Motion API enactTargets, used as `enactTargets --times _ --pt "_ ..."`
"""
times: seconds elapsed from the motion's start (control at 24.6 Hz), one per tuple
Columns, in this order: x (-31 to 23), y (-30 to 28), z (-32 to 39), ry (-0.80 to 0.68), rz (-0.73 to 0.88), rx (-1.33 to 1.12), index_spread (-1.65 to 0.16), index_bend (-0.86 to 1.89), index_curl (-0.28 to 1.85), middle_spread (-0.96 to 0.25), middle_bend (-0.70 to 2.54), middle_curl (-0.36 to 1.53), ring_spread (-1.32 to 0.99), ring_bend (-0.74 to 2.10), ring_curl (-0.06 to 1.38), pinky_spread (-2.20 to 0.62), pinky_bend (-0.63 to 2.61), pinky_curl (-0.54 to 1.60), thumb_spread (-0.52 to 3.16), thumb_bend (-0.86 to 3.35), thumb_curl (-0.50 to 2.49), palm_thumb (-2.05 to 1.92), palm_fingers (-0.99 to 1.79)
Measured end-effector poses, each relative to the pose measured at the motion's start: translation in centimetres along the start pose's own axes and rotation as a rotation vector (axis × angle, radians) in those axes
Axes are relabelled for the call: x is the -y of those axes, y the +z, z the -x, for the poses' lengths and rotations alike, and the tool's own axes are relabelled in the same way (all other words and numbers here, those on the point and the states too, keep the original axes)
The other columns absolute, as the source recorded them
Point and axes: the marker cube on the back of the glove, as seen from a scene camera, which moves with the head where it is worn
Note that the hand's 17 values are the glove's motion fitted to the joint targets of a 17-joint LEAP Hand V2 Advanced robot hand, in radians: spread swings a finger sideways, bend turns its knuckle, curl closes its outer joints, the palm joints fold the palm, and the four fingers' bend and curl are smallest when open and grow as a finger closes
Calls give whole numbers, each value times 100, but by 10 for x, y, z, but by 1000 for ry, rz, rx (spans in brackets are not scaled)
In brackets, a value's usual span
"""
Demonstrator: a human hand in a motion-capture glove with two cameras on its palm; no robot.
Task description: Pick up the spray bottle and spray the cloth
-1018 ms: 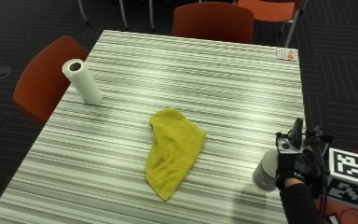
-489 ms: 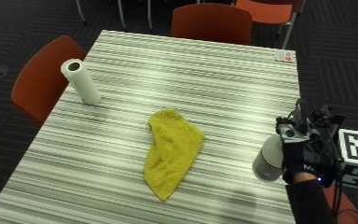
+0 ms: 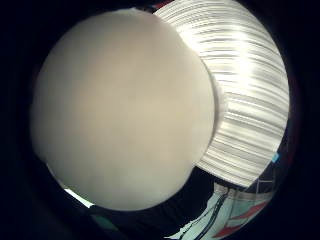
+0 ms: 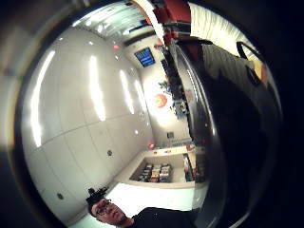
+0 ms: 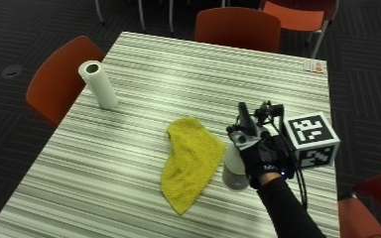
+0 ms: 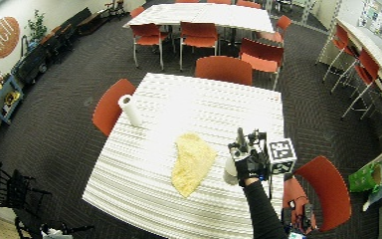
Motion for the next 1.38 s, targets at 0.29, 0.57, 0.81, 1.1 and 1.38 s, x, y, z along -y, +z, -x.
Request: enactTargets --times 0.29,0.57,0.81,1.1,1.38 --pt "15 33 -16 38 138 -34 -10 55 58 -1 61 55 -6 50 43 16 10 11 105 5 69 124 83" --pt "30 33 -47 291 218 -163 -10 51 58 -1 59 55 -6 51 44 17 12 13 102 4 71 123 86" --pt "48 28 -101 582 361 -358 -11 46 58 -2 57 55 -6 53 45 17 15 15 98 1 72 121 92" --pt "42 18 -159 840 417 -545 -12 39 57 -4 53 55 -9 53 46 16 19 20 92 -2 74 119 101" --pt "27 17 -183 944 529 -539 -13 35 58 -5 48 56 -10 52 47 15 16 23 87 -2 75 118 105"
